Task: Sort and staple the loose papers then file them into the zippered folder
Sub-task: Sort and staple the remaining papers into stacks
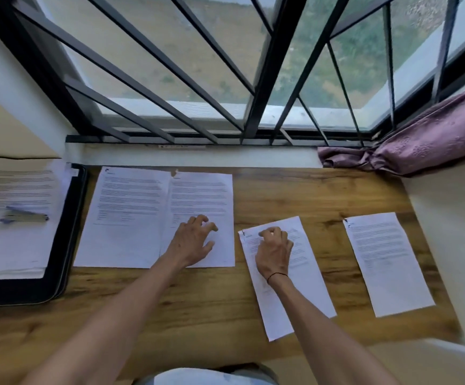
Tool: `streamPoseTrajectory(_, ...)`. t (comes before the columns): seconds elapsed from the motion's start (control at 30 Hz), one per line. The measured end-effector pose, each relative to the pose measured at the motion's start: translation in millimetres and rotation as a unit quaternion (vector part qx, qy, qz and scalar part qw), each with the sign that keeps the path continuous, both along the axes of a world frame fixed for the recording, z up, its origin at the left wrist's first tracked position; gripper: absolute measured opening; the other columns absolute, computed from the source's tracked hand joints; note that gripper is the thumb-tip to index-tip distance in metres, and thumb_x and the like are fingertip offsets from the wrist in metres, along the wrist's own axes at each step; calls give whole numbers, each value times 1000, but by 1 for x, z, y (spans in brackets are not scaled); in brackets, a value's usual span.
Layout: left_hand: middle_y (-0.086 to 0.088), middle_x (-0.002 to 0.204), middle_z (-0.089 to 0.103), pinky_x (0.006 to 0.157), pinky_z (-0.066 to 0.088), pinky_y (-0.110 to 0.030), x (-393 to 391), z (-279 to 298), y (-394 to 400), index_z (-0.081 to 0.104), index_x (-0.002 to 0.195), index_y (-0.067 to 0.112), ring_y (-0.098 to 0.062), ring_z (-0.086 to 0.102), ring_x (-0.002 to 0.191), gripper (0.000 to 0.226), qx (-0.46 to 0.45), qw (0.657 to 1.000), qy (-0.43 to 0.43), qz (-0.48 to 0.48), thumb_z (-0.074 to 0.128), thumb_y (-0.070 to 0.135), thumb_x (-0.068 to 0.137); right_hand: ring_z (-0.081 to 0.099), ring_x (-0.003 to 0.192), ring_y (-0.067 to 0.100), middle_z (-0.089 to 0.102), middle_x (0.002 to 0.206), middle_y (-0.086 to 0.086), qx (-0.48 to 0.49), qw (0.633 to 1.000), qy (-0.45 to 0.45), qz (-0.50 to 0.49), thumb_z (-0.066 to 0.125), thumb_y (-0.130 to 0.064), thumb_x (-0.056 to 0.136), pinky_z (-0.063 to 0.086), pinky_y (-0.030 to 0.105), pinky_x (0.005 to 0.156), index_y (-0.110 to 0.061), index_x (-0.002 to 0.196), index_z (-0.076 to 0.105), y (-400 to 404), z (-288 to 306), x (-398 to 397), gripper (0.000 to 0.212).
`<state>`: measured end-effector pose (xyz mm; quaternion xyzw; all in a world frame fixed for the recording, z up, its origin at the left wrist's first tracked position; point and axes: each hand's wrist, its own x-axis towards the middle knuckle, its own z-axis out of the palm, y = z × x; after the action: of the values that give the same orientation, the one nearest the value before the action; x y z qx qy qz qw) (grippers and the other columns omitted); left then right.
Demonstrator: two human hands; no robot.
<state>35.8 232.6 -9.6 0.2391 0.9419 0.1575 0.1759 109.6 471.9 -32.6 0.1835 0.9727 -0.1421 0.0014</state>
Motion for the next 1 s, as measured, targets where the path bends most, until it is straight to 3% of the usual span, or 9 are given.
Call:
streamPoseTrajectory(0.23, -6, 151, 43, 104, 46, -44, 22, -5, 42, 56, 138, 34, -27, 47, 134, 40, -33, 997, 23, -71, 56, 42, 98, 54, 118, 35, 57, 133, 12, 13, 995, -51, 90, 59, -7, 87, 50, 47, 88, -20, 122, 67, 20, -8, 19, 38)
streamPoseTrajectory(0.57, -7, 148, 48, 102, 47, -44, 32, -8, 73, 60, 135, 30, -28, 49, 132, 41, -47, 996, 33, -64, 58, 45, 97, 51, 125, 33, 54, 139, 12, -31, 991, -23, 131, 63, -15, 91, 50, 49, 98, -21, 133, 62, 41, -10, 24, 43)
streamPoseTrajectory(0.73, -5, 125, 60, 84, 52, -41, 29, 1, 91, 70, 119, 21, -25, 61, 110, 33, -21, 997, 70, -31, 67, 38, 91, 52, 128, 33, 57, 138, 14, -24, 996, 33, 80, 66, -20, 93, 48, 50, 102, -15, 133, 63, 73, -10, 28, 40)
streamPoseTrajectory(0.87, -3, 120, 61, 81, 52, -38, 25, 3, 110, 71, 116, 21, -23, 61, 106, 31, -19, 997, 71, -29, 70, 35, 88, 50, 131, 34, 55, 139, 13, 19, 999, 35, -17, 70, -21, 90, 47, 53, 102, -15, 131, 61, 112, -8, 31, 43)
streamPoseTrajectory(1.0, -2, 117, 61, 78, 51, -37, 29, -3, 125, 71, 114, 22, -21, 61, 103, 29, -1, 996, 78, -48, 72, 35, 89, 32, 149, 37, 40, 157, 20, 36, 994, -7, -105, 71, -26, 90, 32, 56, 116, -15, 143, 53, 144, -4, 34, 57)
